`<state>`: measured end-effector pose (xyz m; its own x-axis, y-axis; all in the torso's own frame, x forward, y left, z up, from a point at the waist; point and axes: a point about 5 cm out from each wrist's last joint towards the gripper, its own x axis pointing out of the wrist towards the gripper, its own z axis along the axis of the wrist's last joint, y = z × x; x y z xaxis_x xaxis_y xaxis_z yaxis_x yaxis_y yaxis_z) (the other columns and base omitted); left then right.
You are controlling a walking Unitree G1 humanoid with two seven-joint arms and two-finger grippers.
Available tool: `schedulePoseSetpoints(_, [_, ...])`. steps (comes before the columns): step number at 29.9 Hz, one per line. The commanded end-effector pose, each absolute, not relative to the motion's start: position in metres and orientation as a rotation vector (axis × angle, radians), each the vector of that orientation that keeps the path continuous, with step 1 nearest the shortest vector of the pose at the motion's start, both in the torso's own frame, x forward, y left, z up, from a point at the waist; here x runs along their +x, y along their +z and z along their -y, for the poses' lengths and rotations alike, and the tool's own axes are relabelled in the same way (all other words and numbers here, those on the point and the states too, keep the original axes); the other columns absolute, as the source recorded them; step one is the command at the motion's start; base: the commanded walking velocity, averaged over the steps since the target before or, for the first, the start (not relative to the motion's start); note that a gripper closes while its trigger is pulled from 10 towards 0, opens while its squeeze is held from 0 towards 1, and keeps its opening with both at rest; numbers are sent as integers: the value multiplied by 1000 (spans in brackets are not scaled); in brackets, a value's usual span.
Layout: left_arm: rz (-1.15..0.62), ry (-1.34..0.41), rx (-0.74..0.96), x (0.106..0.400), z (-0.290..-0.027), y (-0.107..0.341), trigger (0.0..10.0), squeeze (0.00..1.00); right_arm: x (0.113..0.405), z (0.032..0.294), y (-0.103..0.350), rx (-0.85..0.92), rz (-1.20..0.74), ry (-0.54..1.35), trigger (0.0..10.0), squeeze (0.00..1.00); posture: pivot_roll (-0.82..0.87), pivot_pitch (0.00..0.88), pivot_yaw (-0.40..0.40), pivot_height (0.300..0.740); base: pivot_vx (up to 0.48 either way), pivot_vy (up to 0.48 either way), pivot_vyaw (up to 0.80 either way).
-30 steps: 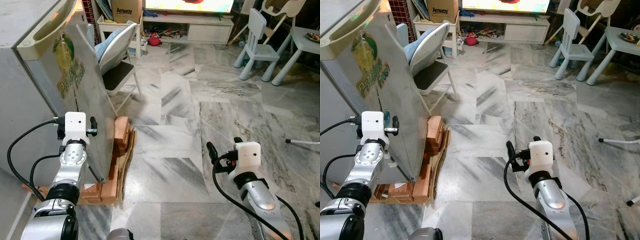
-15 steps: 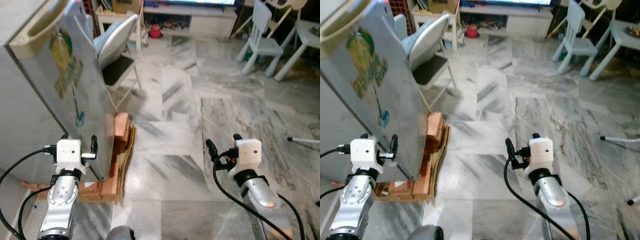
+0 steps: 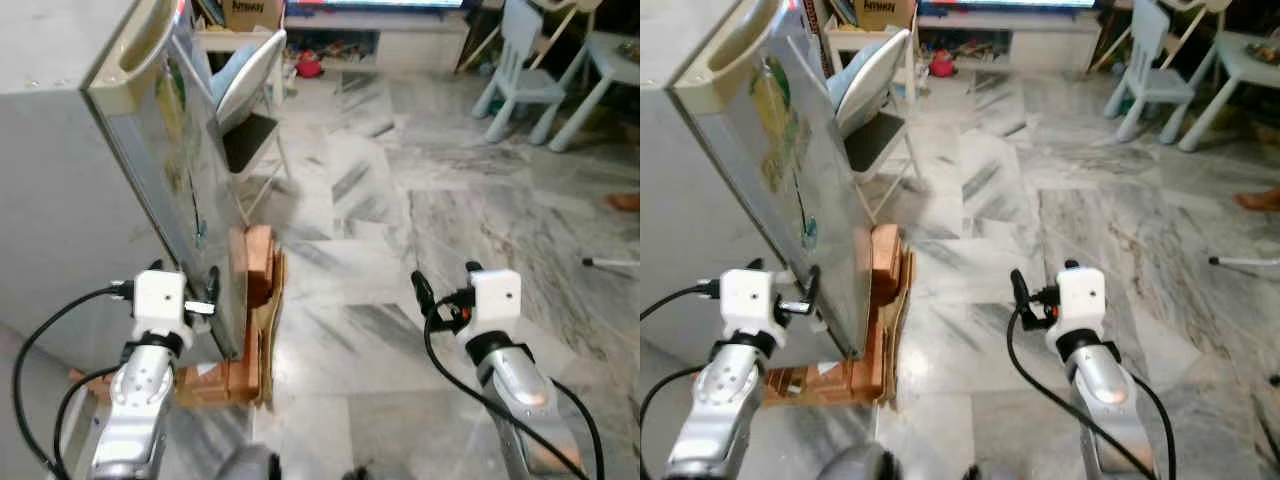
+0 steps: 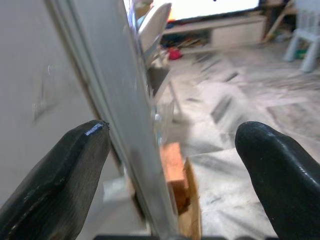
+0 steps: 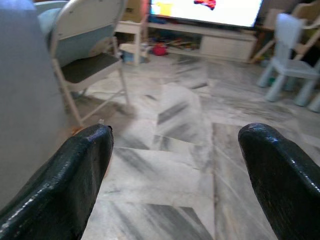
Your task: Restocking fridge
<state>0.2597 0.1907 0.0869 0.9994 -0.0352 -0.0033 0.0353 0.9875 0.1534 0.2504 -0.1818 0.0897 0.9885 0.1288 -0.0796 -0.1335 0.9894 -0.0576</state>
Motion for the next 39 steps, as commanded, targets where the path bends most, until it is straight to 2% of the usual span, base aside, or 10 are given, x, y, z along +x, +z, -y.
schedulePoseSetpoints(1, [5, -55, 171, 259, -193, 91, 10000, 0, 252, 178, 92, -56, -61, 136, 10000, 0, 59, 71, -44, 740, 0, 0, 0])
schedulePoseSetpoints(12, [-49, -175, 166, 259, -175, 84, 10000, 0, 254, 175, 89, -53, -69, 138, 10000, 0, 66, 73, -45, 740, 0, 0, 0])
schedulePoseSetpoints(18, [-71, -241, 165, 277, -164, 83, 10000, 0, 253, 173, 83, -65, -113, 151, 10000, 0, 59, 74, -43, 740, 0, 0, 0])
schedulePoseSetpoints(23, [-86, -168, 160, 302, -168, 85, 10000, 0, 242, 182, 65, -113, -240, 141, 10000, 0, 38, 76, -43, 740, 0, 0, 0])
schedulePoseSetpoints(33, [-105, -76, 146, 328, -173, 87, 10000, 0, 238, 185, 64, -110, -257, 137, 10000, 0, 18, 84, -39, 740, 0, 0, 0])
schedulePoseSetpoints(39, [-122, -14, 152, 332, -181, 87, 10000, 0, 237, 185, 65, -108, -256, 142, 10000, 0, 17, 86, -42, 740, 0, 0, 0])
